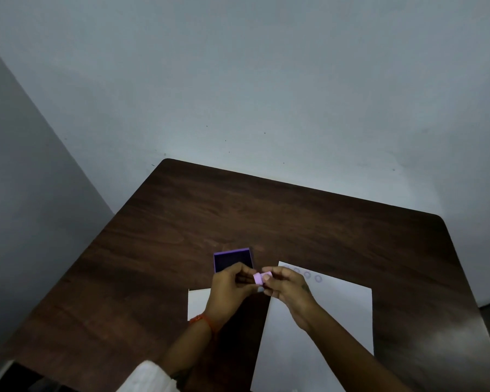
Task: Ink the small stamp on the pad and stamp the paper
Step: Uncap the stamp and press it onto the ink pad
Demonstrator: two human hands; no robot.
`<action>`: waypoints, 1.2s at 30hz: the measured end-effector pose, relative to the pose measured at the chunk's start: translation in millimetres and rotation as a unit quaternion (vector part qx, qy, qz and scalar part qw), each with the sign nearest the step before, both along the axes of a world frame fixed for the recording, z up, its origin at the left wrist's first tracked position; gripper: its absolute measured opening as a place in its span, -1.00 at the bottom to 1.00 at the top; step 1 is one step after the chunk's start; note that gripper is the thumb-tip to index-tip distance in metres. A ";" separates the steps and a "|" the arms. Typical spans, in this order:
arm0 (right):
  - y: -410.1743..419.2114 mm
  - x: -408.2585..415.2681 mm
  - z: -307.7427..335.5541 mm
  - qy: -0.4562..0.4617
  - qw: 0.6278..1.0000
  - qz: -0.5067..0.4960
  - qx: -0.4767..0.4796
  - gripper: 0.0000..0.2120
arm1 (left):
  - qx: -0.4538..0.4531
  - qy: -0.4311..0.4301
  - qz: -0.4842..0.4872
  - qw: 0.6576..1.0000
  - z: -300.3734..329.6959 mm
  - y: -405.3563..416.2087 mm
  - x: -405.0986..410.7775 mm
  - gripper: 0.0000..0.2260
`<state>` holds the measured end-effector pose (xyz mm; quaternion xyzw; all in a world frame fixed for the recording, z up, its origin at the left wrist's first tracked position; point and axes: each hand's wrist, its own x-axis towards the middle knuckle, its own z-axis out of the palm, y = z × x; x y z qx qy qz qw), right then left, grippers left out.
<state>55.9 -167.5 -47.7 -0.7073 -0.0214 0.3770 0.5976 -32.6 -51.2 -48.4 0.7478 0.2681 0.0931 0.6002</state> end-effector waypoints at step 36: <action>-14.1 6.1 18.9 0.302 0.901 -0.107 0.293 -0.85 | 0.240 0.091 -0.132 0.957 -43.1 12.1 10.7 -0.79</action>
